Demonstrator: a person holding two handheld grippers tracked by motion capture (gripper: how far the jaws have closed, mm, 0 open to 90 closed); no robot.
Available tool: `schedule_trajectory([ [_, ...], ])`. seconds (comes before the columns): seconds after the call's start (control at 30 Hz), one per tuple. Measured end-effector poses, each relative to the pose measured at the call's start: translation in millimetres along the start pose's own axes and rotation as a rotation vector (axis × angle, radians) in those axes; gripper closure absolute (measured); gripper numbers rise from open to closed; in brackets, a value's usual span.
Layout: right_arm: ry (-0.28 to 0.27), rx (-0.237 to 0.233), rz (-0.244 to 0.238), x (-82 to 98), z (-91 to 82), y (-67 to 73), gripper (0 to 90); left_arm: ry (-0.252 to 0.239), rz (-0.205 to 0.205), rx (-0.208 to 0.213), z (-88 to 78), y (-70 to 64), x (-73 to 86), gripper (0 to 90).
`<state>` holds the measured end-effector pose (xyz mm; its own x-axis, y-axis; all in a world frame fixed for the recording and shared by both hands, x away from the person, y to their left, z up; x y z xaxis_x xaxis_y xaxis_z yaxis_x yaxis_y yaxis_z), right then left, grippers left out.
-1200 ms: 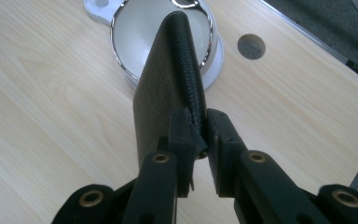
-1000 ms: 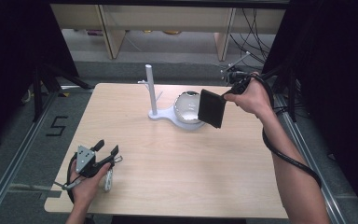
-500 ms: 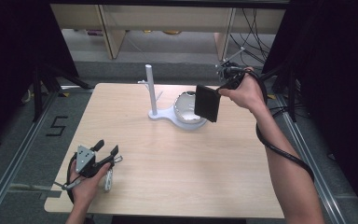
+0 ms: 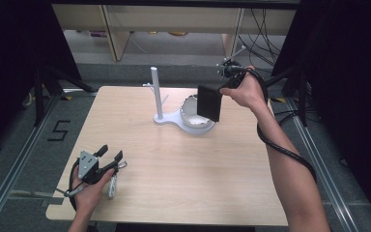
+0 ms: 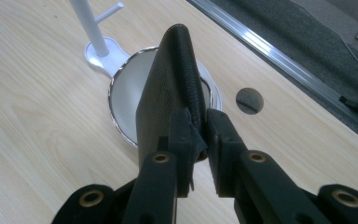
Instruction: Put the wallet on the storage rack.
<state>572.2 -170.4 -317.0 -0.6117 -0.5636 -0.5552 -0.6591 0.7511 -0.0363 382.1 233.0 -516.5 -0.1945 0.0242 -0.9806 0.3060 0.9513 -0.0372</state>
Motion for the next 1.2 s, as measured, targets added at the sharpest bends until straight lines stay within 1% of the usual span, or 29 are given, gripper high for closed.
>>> schedule_trajectory([
  [0.03,0.000,-0.002,-0.014,-0.3,1.2,-0.5,81.8,0.001,0.000,0.000,0.1,-0.1,0.0,36.3],
  [0.1,0.001,-0.009,-0.015,-0.8,3.0,-0.4,81.8,0.001,0.000,0.000,0.1,-0.1,0.0,36.3],
  [0.17,-0.007,-0.004,-0.023,-2.1,7.0,-1.9,81.8,0.001,-0.001,-0.001,0.2,-0.4,0.0,36.3],
  [0.2,-0.001,-0.006,-0.013,-2.7,8.4,-1.2,81.8,0.002,0.000,-0.001,0.1,-0.4,0.0,36.3],
  [0.23,-0.006,-0.012,-0.021,-3.4,10.2,-1.8,81.8,0.002,0.000,0.000,0.1,-0.4,0.0,36.3],
  [0.27,-0.003,-0.009,-0.018,-4.1,11.7,-1.1,81.8,0.002,0.000,-0.001,0.1,-0.3,0.0,36.3],
  [0.33,-0.005,-0.011,-0.028,-5.5,14.1,-0.9,81.8,0.001,0.000,-0.001,0.2,0.0,0.1,36.3],
  [0.47,-0.004,-0.019,-0.020,-8.7,19.6,1.4,81.8,-0.003,-0.002,0.001,0.2,-0.1,-0.2,36.2],
  [0.5,-0.013,-0.013,-0.035,-9.8,21.4,0.7,81.8,-0.003,-0.001,0.001,0.2,-0.2,-0.2,36.2],
  [0.53,-0.011,-0.012,-0.024,-10.3,22.1,1.7,81.8,-0.002,-0.003,0.001,0.2,-0.5,-0.1,36.2],
  [0.57,-0.011,-0.012,-0.024,-10.3,22.1,1.7,81.8,-0.002,-0.003,0.001,0.2,-0.5,-0.1,36.2],
  [0.6,-0.009,-0.017,-0.038,-12.4,25.2,1.6,81.8,-0.002,-0.003,0.002,0.2,-0.6,-0.1,36.2],
  [0.63,-0.012,-0.010,-0.035,-13.1,26.3,1.8,81.8,-0.002,-0.002,0.002,0.1,-0.4,-0.1,36.2],
  [0.73,-0.009,-0.019,-0.033,-14.8,30.8,3.7,81.8,-0.003,-0.002,0.002,0.0,-0.1,-0.2,36.2],
  [0.77,-0.015,-0.019,-0.046,-15.4,32.2,2.6,81.8,-0.003,-0.001,0.001,-0.1,0.0,-0.1,36.2],
  [0.8,-0.017,-0.025,-0.032,-15.9,33.9,3.9,81.8,-0.002,-0.001,0.001,-0.1,0.2,-0.1,36.2],
  [0.9,-0.019,-0.019,-0.042,-16.4,35.8,2.9,81.8,-0.003,-0.001,0.000,-0.1,0.4,-0.1,36.2],
  [0.93,-0.032,-0.020,-0.047,-17.8,38.1,3.2,81.8,-0.001,0.000,-0.001,-0.2,0.6,0.0,36.2],
  [1.0,-0.027,-0.024,-0.039,-18.1,38.7,4.7,81.8,-0.001,-0.001,0.000,0.1,0.4,0.1,36.2],
  [1.03,-0.033,-0.017,-0.054,-18.7,39.2,3.3,81.8,0.000,0.000,0.001,0.1,0.1,0.2,36.2],
  [1.13,-0.041,-0.015,-0.065,-20.0,41.8,3.1,81.8,0.000,0.001,0.002,0.1,0.0,0.0,36.2],
  [1.2,-0.044,-0.024,-0.073,-20.6,43.3,2.1,81.8,-0.001,0.000,0.002,0.0,0.0,0.1,36.2],
])
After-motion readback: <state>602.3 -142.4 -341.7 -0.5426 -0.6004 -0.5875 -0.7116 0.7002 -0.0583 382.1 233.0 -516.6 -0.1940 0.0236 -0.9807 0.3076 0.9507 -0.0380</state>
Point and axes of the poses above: each handheld gripper's, and its own axes: z roughly forward along the jaws, x roughly out of its underside, y roughly to its left, the point moved 3 cm from there along z, roughly forward along the jaws, and after that the axes turned 3 degrees about -x, right-handed, at the moved point
